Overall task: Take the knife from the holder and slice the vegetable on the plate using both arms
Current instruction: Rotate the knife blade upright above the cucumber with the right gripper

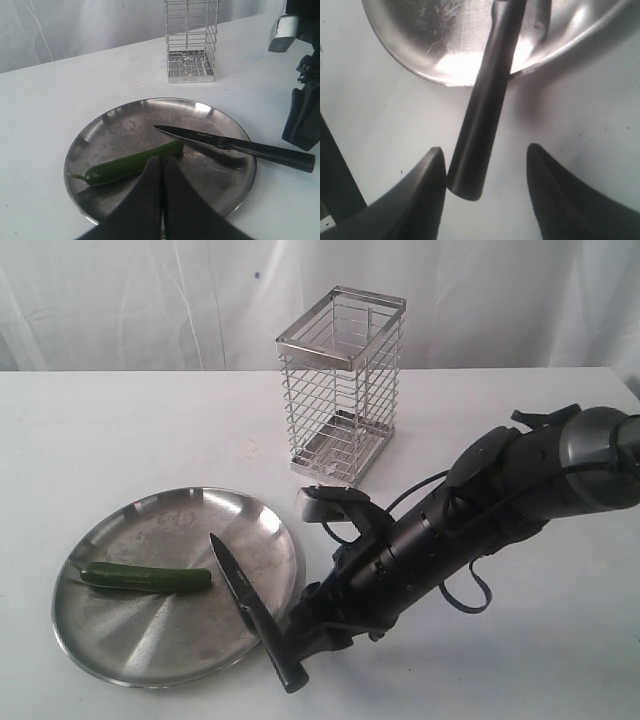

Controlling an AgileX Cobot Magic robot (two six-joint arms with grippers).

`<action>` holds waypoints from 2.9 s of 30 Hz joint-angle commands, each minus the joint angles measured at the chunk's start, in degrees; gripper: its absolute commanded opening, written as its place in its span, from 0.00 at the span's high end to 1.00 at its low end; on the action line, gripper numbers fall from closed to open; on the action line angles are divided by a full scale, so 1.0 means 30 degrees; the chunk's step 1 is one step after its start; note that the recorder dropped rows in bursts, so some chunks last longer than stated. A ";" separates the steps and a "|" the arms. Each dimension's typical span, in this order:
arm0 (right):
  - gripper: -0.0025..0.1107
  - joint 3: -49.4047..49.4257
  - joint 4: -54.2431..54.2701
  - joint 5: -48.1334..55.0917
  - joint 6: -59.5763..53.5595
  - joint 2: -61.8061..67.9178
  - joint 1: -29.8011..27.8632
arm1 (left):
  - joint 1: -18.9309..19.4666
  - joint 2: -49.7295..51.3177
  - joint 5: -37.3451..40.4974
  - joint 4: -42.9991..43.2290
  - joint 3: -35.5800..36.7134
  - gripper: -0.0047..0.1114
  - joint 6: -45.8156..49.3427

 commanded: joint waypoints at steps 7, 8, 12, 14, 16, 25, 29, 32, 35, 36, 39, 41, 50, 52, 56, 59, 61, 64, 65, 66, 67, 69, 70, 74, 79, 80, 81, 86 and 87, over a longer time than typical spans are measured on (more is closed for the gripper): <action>0.56 -0.0127 0.2336 0.1069 -0.1825 0.0077 -0.0144 | 0.0083 -0.0096 -0.0077 -0.0036 0.0049 0.96 -0.0082; 0.56 -0.0127 0.2336 0.0996 -0.1825 0.0077 -0.0144 | 0.0083 -0.0096 -0.0077 -0.0036 0.0049 0.96 -0.0082; 0.56 -0.0127 0.2336 0.0825 -0.1909 0.0240 -0.0144 | 0.0083 -0.0096 -0.0077 -0.0036 0.0049 0.96 -0.0082; 0.56 -0.0127 0.2300 0.0825 -0.1909 0.0461 -0.0144 | 0.0083 -0.0096 -0.0077 -0.0036 0.0049 0.96 -0.0082; 0.56 -0.0127 0.2335 0.0825 -0.1909 0.0710 -0.0144 | 0.0083 -0.0096 -0.0077 -0.0036 0.0049 0.96 -0.0082; 0.56 -0.0211 0.3733 0.1078 -0.3269 0.1465 -0.0144 | 0.0083 -0.0096 -0.0077 -0.0036 0.0049 0.96 -0.0082; 0.56 -0.0422 0.4017 0.1352 -0.3444 0.1929 -0.0034 | 0.0083 -0.0096 -0.0077 -0.0036 0.0049 0.96 -0.0082; 0.56 -0.0501 0.4027 0.1448 -0.3444 0.2196 0.0153 | 0.0083 -0.0096 -0.0077 -0.0036 0.0049 0.96 -0.0082; 0.56 -0.0576 0.4064 0.1448 -0.3444 0.2472 0.0348 | 0.0083 -0.0096 -0.0077 -0.0036 0.0049 0.96 -0.0082; 0.56 -0.0576 0.4064 0.1448 -0.3444 0.2560 0.0352 | 0.0083 -0.0096 -0.0077 -0.0036 0.0049 0.96 -0.0082; 0.56 -0.0576 0.4244 0.1453 -0.3444 0.2780 0.0397 | 0.0083 -0.0096 -0.0077 -0.0036 0.0049 0.96 -0.0082; 0.56 -0.0576 0.4297 0.1453 -0.3444 0.2809 0.0397 | 0.0083 -0.0096 -0.0077 -0.0036 0.0049 0.96 -0.0082; 0.70 -0.0576 0.4546 0.1809 -0.3444 0.2809 0.0397 | 0.0083 -0.0096 -0.0077 -0.0036 0.0049 0.96 -0.0082; 0.75 -0.0576 0.4546 0.1809 -0.3444 0.2809 0.0397 | 0.0083 -0.0096 -0.0077 -0.0036 0.0049 0.96 -0.0082; 0.84 -0.0576 0.4949 0.1809 -0.3444 0.2809 0.0397 | 0.0083 -0.0096 -0.0077 -0.0036 0.0049 0.96 -0.0082; 0.90 -0.0576 0.4949 0.1605 -0.3444 0.2405 0.0397 | 0.0083 -0.0096 -0.0077 -0.0036 0.0049 0.96 -0.0082; 0.95 -0.0576 0.4949 0.0900 -0.3444 0.1904 0.0357 | 0.0083 -0.0096 -0.0077 -0.0036 0.0049 0.96 -0.0082; 0.98 -0.0576 0.4836 0.0658 -0.3444 0.1154 0.0357 | 0.0083 -0.0096 -0.0077 -0.0036 0.0049 0.96 -0.0082; 0.98 -0.0576 0.4795 0.0658 -0.3444 0.0728 0.0357 | 0.0083 -0.0096 -0.0077 -0.0036 0.0049 0.96 -0.0082; 0.98 -0.0576 0.4795 0.0658 -0.3444 0.0394 0.0357 | 0.0083 -0.0096 -0.0077 -0.0036 0.0049 0.96 -0.0082; 0.98 -0.0576 0.4756 0.0578 -0.3444 0.0154 0.0357 | 0.0083 -0.0096 -0.0077 -0.0036 0.0049 0.96 -0.0082; 0.98 -0.0412 0.4607 -0.0222 -0.3398 -0.0430 0.0357 | 0.0083 -0.0096 -0.0077 -0.0036 0.0049 0.96 -0.0082; 0.98 -0.0128 0.4523 -0.1220 -0.3327 -0.0891 0.0357 | 0.0083 -0.0096 -0.0077 -0.0036 0.0049 0.96 -0.0082; 0.98 0.0756 0.4360 -0.2207 -0.2903 -0.2313 0.0447 | 0.0083 -0.0096 -0.0077 -0.0036 0.0049 0.96 -0.0082; 0.98 0.1396 0.2944 -0.3938 -0.0833 -0.4034 0.1581 | 0.0083 -0.0096 -0.0077 -0.0036 0.0049 0.96 -0.0082; 0.98 0.1434 0.2517 -0.4487 -0.0276 -0.4401 0.1978 | 0.0083 -0.0096 -0.0077 -0.0036 0.0049 0.96 -0.0082; 0.98 0.1475 0.1815 -0.5332 0.1079 -0.5014 0.2938 | 0.0083 -0.0096 -0.0077 -0.0036 0.0049 0.96 -0.0082; 0.98 0.1547 0.0251 -1.0065 0.5143 -0.5561 0.7057 | 0.0083 -0.0096 -0.0077 -0.0036 0.0049 0.96 -0.0082; 0.98 0.1728 0.0251 -1.1313 0.6843 -0.5322 0.7832 | 0.0083 -0.0096 -0.0077 -0.0036 0.0049 0.96 -0.0082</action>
